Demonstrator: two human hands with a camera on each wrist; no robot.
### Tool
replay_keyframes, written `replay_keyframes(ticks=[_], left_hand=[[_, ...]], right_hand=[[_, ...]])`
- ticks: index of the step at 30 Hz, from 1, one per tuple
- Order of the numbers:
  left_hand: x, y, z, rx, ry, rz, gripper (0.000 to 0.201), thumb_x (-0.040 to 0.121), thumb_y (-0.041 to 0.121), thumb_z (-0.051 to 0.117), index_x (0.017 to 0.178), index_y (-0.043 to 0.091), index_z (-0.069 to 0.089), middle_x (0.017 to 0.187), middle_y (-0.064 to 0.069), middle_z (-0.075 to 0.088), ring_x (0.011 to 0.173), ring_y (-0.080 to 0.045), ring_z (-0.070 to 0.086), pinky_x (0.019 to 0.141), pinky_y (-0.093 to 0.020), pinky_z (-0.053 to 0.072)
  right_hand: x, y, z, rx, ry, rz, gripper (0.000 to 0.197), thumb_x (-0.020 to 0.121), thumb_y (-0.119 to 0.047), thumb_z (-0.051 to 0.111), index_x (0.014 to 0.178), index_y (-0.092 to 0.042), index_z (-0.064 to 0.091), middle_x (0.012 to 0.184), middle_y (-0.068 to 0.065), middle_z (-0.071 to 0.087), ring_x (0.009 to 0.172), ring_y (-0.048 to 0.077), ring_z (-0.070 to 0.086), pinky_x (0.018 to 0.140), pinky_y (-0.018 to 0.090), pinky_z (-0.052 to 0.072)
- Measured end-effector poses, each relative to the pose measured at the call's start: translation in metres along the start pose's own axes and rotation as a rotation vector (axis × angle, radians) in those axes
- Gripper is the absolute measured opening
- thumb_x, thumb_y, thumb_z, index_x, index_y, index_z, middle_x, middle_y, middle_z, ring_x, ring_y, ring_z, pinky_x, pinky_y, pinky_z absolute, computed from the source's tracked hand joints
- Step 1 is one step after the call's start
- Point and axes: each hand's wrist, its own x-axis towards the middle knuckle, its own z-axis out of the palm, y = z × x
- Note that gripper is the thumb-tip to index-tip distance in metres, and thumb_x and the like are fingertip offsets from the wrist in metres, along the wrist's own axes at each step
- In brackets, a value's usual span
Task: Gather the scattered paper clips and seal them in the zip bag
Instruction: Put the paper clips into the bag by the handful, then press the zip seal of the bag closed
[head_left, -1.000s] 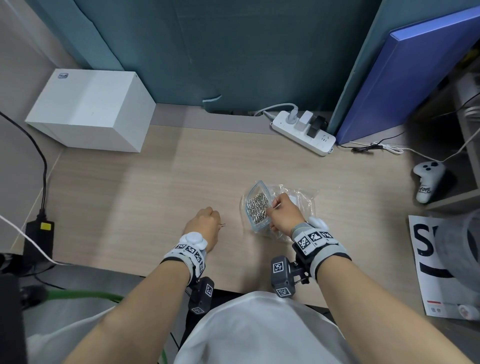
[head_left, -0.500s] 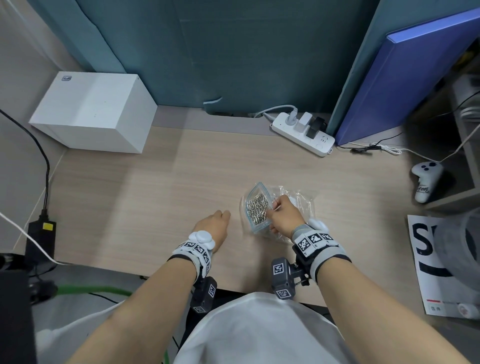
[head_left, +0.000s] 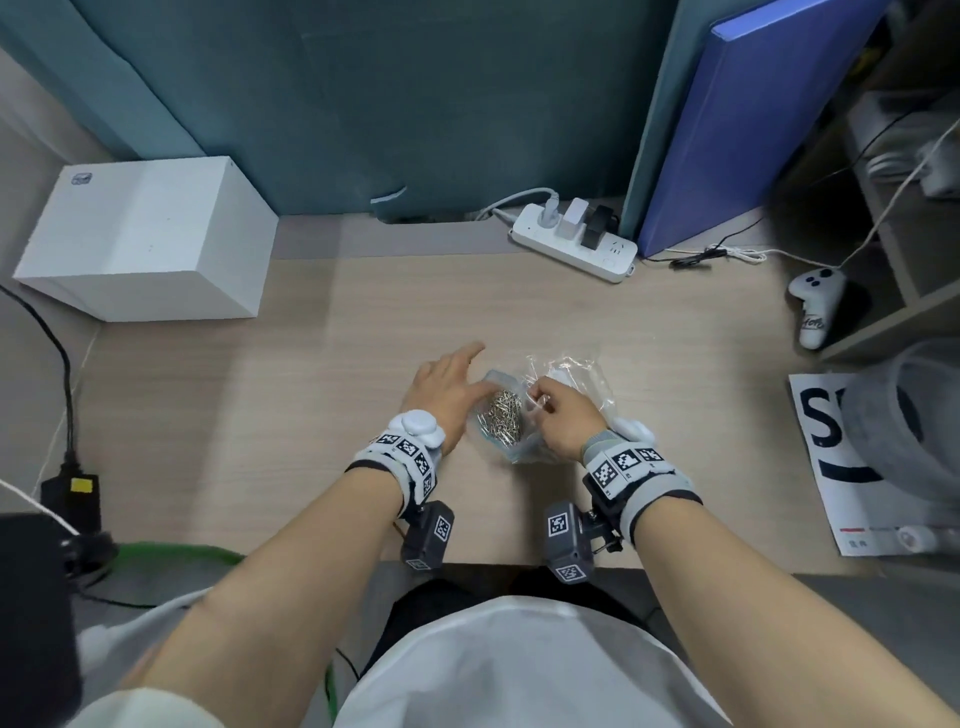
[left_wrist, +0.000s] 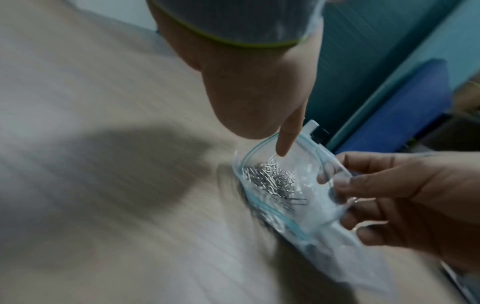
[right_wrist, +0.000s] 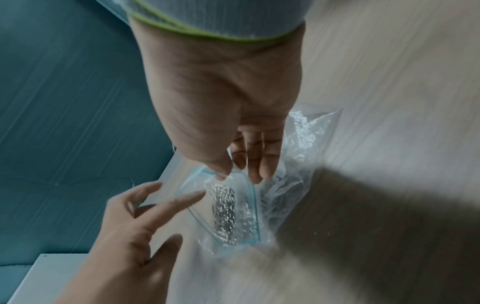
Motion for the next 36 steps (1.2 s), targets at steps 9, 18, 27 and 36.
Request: replay_keyframes(ticks=[9, 18, 27, 36], left_hand=[[-0.023, -0.029, -0.004, 0.015, -0.175, 0.091, 0.054, 0.085, 0.002, 0.060, 0.132, 0.027, 0.065, 0.118, -0.007, 0.067, 0.104, -0.035, 0.065, 0.091, -0.040, 0.050], [-0.089, -0.052, 0.013, -0.001, -0.174, 0.082, 0.028, 0.096, 0.018, 0.055, 0.117, 0.029, 0.070, 0.104, -0.002, 0.066, 0.092, -0.029, 0.063, 0.082, -0.039, 0.053], [-0.129, -0.067, 0.008, -0.007, -0.079, 0.080, 0.033, 0.095, 0.026, 0.059, 0.127, 0.030, 0.067, 0.138, 0.000, 0.055, 0.106, -0.030, 0.059, 0.087, -0.039, 0.052], [-0.113, -0.077, -0.063, 0.073, -0.015, 0.125, 0.026, 0.099, 0.025, 0.059, 0.120, 0.031, 0.071, 0.123, 0.005, 0.065, 0.109, -0.027, 0.062, 0.089, -0.038, 0.050]], right_hand=[[-0.045, -0.005, 0.019, -0.117, 0.017, -0.163, 0.025, 0.088, -0.020, 0.070, 0.097, -0.035, 0.051, 0.103, -0.005, 0.041, 0.083, 0.022, 0.056, 0.087, 0.042, 0.054], [-0.097, 0.014, 0.094, -0.667, 0.088, 0.053, 0.064, 0.086, -0.022, 0.061, 0.145, -0.036, 0.041, 0.130, 0.009, 0.047, 0.117, 0.030, 0.051, 0.096, 0.044, 0.048], [-0.110, 0.001, 0.110, -0.657, 0.224, 0.043, 0.043, 0.092, -0.021, 0.057, 0.135, -0.022, 0.055, 0.131, 0.005, 0.058, 0.121, 0.029, 0.056, 0.097, 0.043, 0.045], [-0.116, -0.054, 0.061, -0.669, 0.383, -0.055, 0.024, 0.103, -0.027, 0.050, 0.110, -0.033, 0.072, 0.115, 0.000, 0.070, 0.102, 0.030, 0.066, 0.078, 0.034, 0.041]])
